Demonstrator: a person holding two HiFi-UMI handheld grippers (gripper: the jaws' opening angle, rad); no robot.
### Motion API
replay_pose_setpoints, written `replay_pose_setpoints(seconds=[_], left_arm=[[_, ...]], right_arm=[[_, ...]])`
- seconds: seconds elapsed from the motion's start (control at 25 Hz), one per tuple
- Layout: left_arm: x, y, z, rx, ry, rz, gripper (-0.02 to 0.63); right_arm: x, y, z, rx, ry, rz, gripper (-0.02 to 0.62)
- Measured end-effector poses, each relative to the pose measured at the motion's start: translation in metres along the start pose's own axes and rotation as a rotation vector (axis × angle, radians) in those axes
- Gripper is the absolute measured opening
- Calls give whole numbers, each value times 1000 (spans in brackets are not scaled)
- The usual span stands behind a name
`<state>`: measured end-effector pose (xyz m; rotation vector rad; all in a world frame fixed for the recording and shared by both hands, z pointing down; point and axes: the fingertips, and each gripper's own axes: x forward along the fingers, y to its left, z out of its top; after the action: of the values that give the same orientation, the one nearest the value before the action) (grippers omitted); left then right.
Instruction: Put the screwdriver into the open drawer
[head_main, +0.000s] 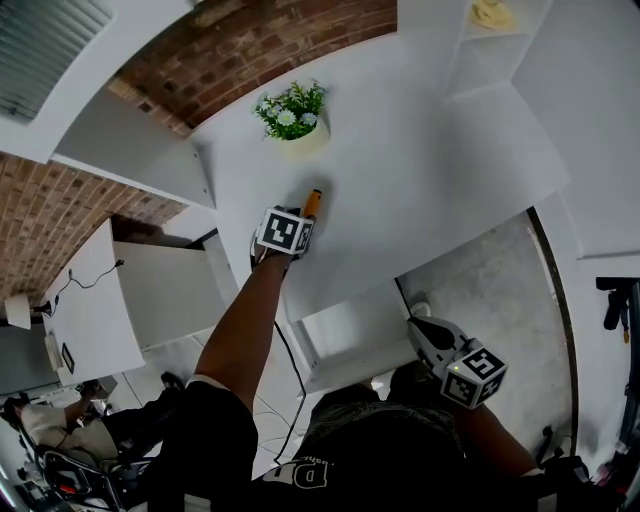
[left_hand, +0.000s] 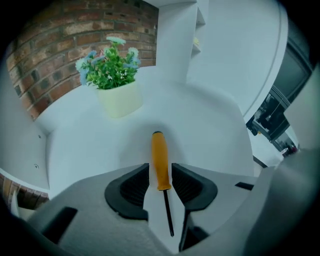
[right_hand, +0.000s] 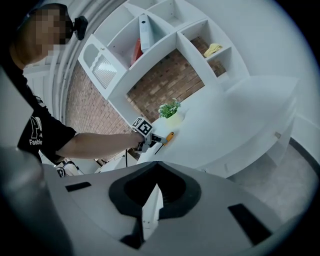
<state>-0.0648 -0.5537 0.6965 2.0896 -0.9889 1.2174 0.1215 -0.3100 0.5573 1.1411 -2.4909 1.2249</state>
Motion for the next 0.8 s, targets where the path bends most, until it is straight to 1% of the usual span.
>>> replay_pose_setpoints(seconds=[0.08, 0.2, 0.32, 0.36, 0.4, 0.6, 0.8], left_arm=[[8, 1, -4, -4, 31, -10, 149], [11, 2, -6, -17, 40, -31, 149], [11, 2, -4, -5, 55, -47, 145], [12, 1, -3, 0, 61, -49, 111], [13, 0, -2, 2, 64, -51, 102], [14, -2, -2, -20, 53, -52, 94], [9, -9, -6, -22, 45, -45, 91]], right_arm=[[-1, -5, 1, 1, 5, 1, 5], [-3, -9, 3, 16, 10, 4, 5], [-2, -16, 5, 32, 21, 7, 4], [-2, -19, 5, 30, 22, 8, 5], [-2, -22, 5, 28, 23, 9, 5], [-3, -23, 9, 22, 24, 12, 5], [-10, -19, 12, 0, 18, 12, 5]])
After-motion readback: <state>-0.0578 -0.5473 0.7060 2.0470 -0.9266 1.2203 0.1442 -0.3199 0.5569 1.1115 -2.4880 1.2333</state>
